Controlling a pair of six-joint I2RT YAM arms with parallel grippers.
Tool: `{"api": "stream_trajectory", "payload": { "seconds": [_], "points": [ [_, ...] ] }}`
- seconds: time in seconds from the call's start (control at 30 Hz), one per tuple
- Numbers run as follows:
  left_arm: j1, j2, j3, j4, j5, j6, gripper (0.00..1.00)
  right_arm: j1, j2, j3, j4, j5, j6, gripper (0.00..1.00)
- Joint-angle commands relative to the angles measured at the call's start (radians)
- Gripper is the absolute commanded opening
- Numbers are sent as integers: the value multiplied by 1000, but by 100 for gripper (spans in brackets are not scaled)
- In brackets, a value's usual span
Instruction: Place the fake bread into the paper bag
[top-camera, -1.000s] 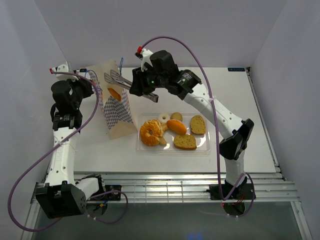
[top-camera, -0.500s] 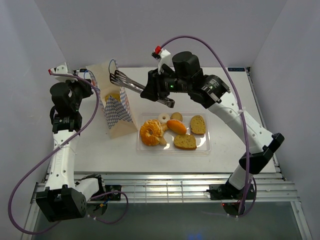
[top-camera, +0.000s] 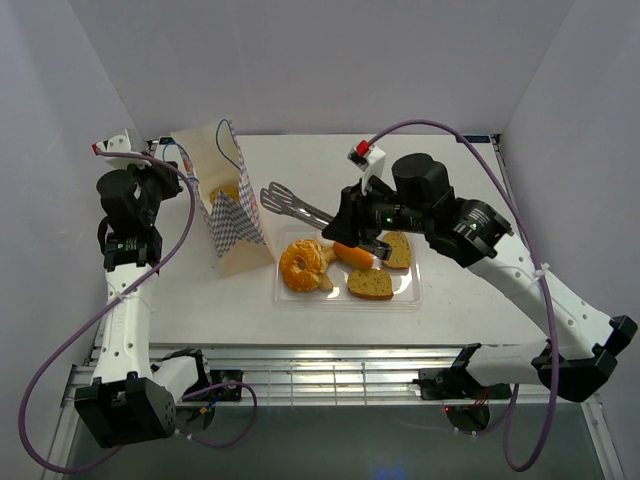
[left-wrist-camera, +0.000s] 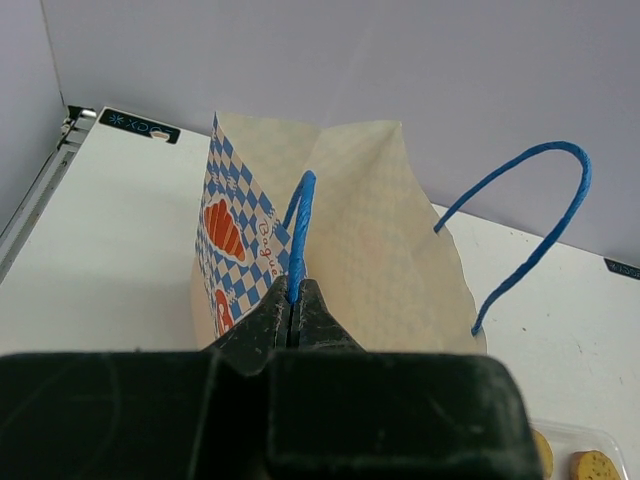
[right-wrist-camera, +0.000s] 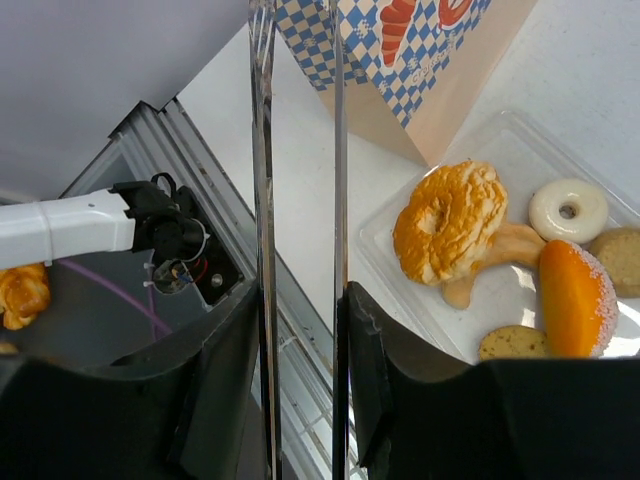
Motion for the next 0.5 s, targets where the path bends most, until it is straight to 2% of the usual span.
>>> {"api": "stream_trajectory", "payload": {
  "seconds": [0.0,0.23,0.47],
  "points": [
    [4,-36,-4,14,19,10,0,-3,-112,-73,70,38,16,44],
    [6,-34,-4,17,47,7,0,-5,-254,-300,52,131,34,44],
    [13,-46,-12,30,74,3,0,-5,-293,-443,37,227,62,44]
  ]
}}
